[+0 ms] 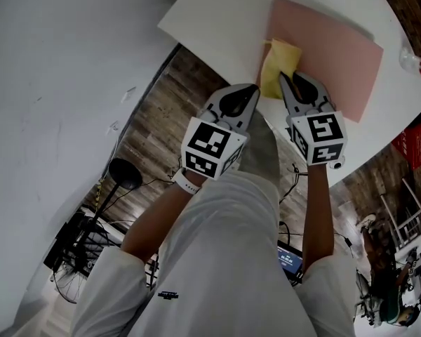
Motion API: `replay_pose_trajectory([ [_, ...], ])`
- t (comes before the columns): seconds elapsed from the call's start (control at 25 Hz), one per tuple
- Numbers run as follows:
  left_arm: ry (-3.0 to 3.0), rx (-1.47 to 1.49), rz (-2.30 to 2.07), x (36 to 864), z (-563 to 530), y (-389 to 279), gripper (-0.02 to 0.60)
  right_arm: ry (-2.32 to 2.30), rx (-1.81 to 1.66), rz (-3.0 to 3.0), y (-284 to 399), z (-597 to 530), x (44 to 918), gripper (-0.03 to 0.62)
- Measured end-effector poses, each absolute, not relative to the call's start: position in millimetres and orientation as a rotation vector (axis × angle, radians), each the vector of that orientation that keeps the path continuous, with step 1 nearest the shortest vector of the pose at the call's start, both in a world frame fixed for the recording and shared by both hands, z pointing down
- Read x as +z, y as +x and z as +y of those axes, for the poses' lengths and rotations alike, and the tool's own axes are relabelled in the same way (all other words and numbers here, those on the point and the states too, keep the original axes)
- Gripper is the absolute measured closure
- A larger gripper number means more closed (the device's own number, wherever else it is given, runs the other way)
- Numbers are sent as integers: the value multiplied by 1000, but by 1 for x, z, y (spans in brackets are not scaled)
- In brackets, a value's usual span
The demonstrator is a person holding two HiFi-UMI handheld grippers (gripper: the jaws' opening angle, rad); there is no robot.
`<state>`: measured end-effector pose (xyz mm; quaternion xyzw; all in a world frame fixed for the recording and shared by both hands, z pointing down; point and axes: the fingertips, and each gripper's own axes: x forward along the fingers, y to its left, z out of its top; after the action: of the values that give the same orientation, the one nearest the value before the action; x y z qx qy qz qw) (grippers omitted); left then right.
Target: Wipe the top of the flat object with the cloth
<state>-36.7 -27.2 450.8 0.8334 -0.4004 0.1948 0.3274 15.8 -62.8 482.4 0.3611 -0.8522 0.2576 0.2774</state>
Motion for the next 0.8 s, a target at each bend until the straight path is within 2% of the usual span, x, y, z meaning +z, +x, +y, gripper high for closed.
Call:
replay_pose_trajectory([
  [0.8,2206,626,-984,482,-41,1,565,1085,738,-2205,89,-64,491,543],
])
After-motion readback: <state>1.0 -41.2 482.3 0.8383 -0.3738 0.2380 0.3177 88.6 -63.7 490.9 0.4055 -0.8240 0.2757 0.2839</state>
